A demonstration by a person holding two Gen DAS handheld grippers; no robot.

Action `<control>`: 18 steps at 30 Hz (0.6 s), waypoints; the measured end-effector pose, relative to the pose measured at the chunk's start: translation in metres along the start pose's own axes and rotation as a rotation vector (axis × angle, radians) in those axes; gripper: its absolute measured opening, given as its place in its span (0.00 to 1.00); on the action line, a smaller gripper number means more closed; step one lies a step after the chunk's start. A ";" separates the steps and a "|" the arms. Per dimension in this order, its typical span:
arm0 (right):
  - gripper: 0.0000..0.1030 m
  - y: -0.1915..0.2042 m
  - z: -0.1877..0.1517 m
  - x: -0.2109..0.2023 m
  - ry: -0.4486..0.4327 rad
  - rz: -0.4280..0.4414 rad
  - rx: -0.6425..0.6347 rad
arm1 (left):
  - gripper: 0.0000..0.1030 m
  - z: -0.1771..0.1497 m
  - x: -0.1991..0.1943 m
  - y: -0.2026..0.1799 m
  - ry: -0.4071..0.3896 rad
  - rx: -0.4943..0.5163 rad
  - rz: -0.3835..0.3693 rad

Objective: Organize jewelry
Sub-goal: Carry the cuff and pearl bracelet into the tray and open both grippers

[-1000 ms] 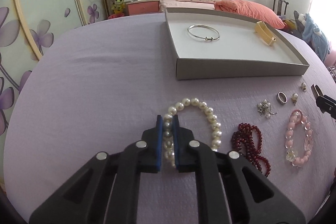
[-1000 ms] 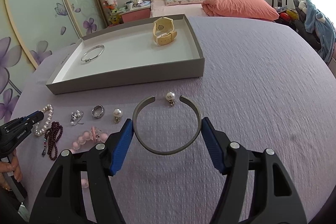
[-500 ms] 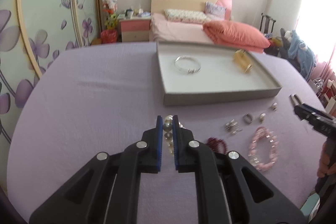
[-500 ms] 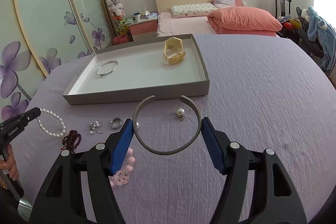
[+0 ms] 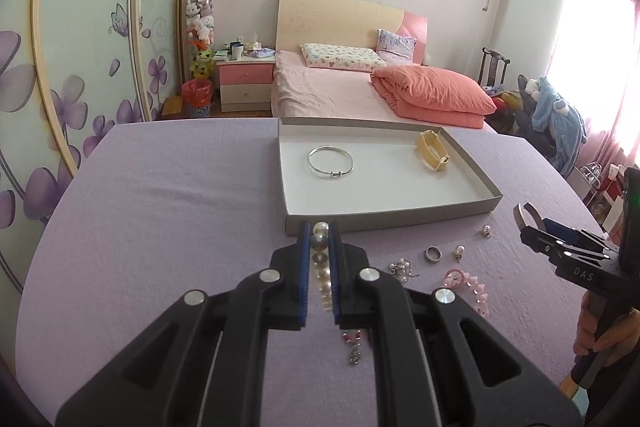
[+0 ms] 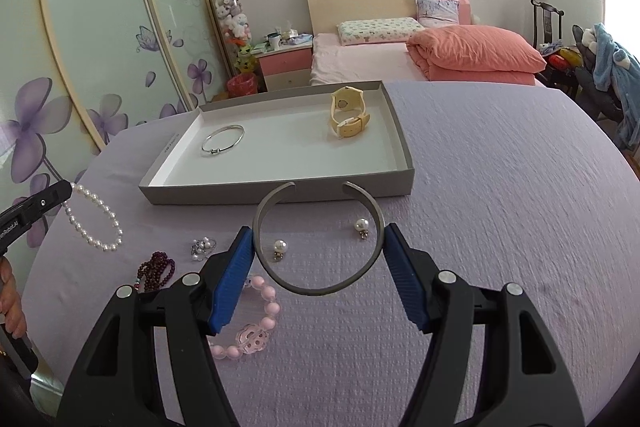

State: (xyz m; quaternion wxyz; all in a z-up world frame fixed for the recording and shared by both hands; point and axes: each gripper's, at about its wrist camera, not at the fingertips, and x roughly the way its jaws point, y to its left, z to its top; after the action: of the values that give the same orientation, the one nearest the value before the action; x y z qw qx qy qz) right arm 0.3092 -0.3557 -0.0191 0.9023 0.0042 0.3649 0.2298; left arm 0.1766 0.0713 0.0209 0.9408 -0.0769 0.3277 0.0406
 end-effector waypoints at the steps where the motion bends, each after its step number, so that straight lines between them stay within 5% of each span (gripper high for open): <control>1: 0.65 0.000 0.000 0.000 0.001 0.001 -0.001 | 0.09 0.000 0.000 -0.002 -0.001 0.002 -0.001; 18: 0.65 0.000 0.028 0.015 -0.024 -0.001 -0.014 | 0.09 0.035 0.012 -0.016 -0.044 0.003 -0.031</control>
State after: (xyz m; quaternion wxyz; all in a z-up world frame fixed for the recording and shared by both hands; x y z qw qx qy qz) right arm 0.3370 -0.3455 -0.0084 0.9067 0.0003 0.3523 0.2319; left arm 0.2093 0.0624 0.0429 0.9484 -0.0798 0.3056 0.0273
